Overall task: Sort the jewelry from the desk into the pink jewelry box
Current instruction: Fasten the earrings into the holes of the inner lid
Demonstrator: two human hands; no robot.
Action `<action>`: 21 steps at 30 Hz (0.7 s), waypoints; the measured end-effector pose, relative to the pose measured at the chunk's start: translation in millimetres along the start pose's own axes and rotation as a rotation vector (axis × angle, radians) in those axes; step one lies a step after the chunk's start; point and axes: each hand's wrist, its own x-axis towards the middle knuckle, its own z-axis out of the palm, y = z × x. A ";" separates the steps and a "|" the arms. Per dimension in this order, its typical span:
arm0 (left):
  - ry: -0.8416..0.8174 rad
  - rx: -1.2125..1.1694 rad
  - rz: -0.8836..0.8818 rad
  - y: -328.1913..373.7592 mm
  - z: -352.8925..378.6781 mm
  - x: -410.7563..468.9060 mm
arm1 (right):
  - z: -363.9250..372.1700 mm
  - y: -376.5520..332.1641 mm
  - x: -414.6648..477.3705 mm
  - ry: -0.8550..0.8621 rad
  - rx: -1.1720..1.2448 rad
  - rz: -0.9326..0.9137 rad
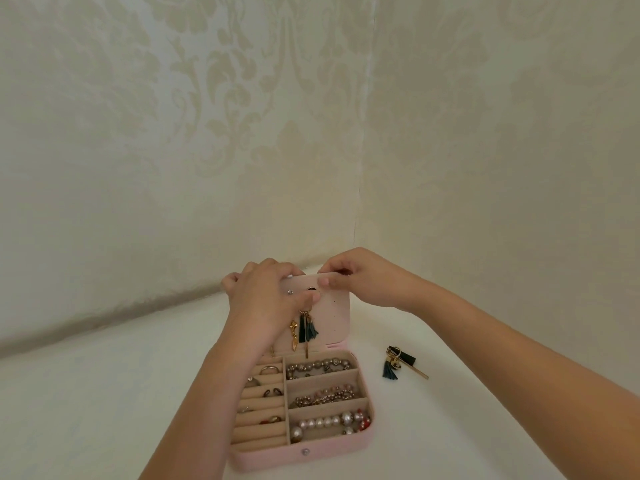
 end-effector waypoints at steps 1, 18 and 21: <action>-0.011 -0.012 0.002 -0.8 -0.6 0.1 | -1.9 2.2 -2.0 0.018 0.020 -0.001; -0.019 0.045 0.003 -0.6 2.5 0.2 | -7.1 69.6 -80.6 -0.160 -0.330 0.235; 0.017 0.025 0.000 -0.5 4.7 -1.0 | -1.7 72.4 -80.8 -0.096 -0.323 0.245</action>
